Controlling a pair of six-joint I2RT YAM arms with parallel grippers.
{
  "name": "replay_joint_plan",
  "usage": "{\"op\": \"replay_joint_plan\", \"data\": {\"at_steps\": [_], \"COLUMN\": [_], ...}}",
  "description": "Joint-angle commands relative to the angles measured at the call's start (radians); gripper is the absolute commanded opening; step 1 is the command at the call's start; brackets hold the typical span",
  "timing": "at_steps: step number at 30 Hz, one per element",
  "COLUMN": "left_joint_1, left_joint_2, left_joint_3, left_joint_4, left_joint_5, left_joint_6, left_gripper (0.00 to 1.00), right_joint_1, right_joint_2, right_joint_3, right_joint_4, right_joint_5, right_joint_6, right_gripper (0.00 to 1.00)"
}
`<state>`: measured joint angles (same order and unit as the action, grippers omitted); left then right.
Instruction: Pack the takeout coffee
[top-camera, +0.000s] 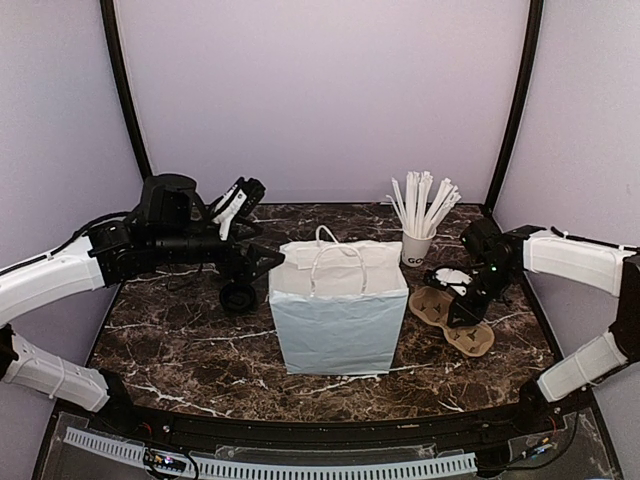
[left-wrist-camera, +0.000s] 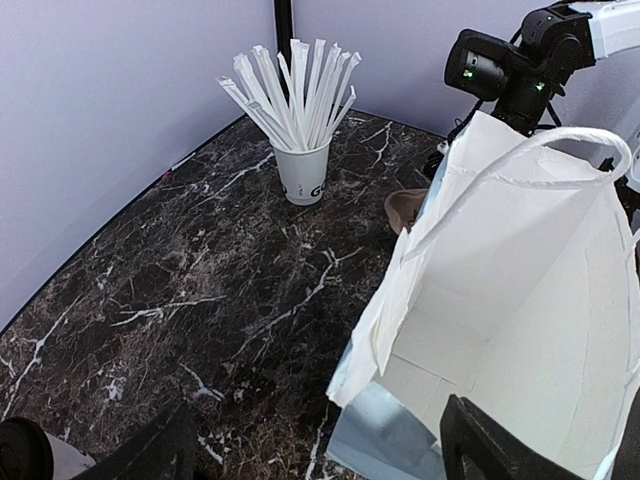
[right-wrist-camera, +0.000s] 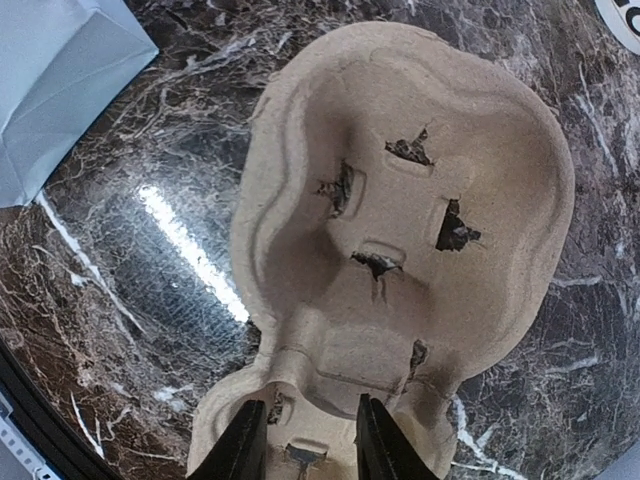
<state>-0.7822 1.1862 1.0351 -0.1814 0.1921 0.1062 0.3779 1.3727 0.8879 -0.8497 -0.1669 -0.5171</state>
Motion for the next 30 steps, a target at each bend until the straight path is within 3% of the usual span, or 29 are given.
{"op": "replay_joint_plan", "data": {"at_steps": [1, 7, 13, 25, 28, 30], "left_joint_1": [0.01, 0.012, 0.013, 0.012, 0.012, 0.013], "left_joint_2": [-0.036, -0.027, -0.032, -0.055, -0.055, -0.054], "left_joint_3": [-0.034, -0.034, -0.04, -0.051, -0.053, -0.053], "left_joint_4": [0.035, 0.037, 0.038, 0.031, 0.036, 0.036], "left_joint_5": [-0.004, 0.0, -0.002, -0.013, -0.013, -0.013], "left_joint_6": [-0.01, -0.003, -0.002, 0.001, 0.0, 0.0], "left_gripper": [0.87, 0.87, 0.87, 0.87, 0.88, 0.88], "right_joint_1": [0.006, 0.016, 0.03, 0.067, 0.068, 0.068], "right_joint_2": [0.023, 0.066, 0.091, 0.115, 0.118, 0.123], "right_joint_3": [0.035, 0.048, 0.077, 0.059, 0.047, 0.042], "right_joint_4": [0.036, 0.054, 0.058, 0.052, 0.045, 0.038], "right_joint_5": [0.059, 0.097, 0.088, 0.203, 0.223, 0.223], "right_joint_6": [0.066, 0.094, 0.135, 0.15, 0.149, 0.146], "right_gripper": [0.32, 0.31, 0.4, 0.47, 0.56, 0.57]}}
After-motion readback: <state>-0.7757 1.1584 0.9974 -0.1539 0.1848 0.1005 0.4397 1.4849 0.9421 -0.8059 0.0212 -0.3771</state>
